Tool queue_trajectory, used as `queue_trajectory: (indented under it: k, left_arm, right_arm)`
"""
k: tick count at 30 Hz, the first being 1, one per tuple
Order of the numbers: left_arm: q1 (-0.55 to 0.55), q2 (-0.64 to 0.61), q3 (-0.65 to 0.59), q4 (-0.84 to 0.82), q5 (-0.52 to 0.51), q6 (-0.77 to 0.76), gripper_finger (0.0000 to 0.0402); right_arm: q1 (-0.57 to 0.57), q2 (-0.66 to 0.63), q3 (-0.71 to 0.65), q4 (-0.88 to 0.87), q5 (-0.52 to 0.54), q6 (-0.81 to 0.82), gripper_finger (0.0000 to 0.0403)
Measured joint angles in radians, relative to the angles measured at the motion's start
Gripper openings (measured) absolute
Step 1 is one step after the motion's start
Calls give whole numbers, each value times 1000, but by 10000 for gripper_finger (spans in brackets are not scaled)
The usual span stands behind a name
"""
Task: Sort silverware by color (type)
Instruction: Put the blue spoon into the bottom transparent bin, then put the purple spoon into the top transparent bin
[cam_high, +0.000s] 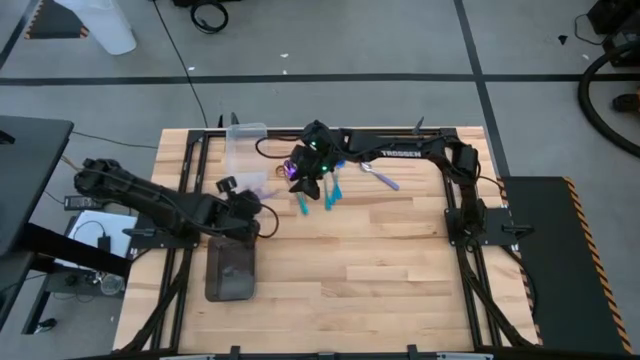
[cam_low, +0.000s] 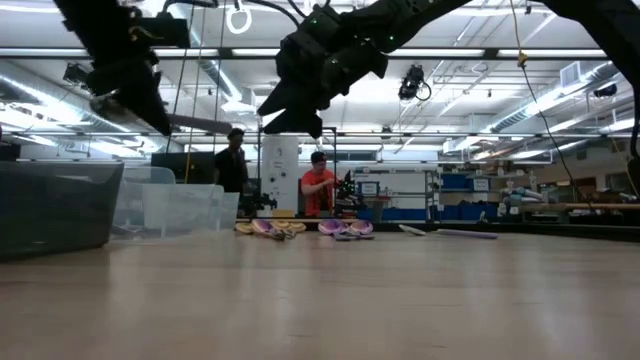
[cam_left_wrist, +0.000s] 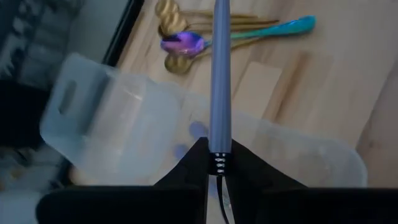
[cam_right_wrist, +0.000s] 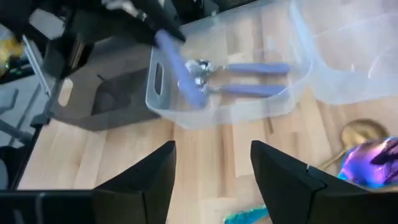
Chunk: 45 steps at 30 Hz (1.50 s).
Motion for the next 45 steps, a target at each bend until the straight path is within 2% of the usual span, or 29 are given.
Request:
queue_trajectory:
  k: [3,13,23,28,35,42,45]
  left_arm:
    - [-13,-48,-53,62,-7,-93,40]
    - [-16,-139,-211,266,-56,-265,41]
    - [10,-162,-332,266,-70,-487,42]
    - [62,-162,-361,272,-48,-554,42]
    - [108,-161,-371,278,22,-562,53]
    - [120,-161,-357,256,37,-510,113]
    - [120,-161,-332,250,37,-434,138]
  right_arm:
    - [1,0,-19,-3,12,-6,215]
    - [55,0,-29,-37,179,-71,214]
    - [90,0,-28,-34,285,-138,214]
    - [90,0,-28,-33,286,-156,214]
    - [90,0,-28,-43,285,-160,214]
    - [90,0,-27,-184,336,-151,214]
    - [91,0,-35,-201,362,-148,214]
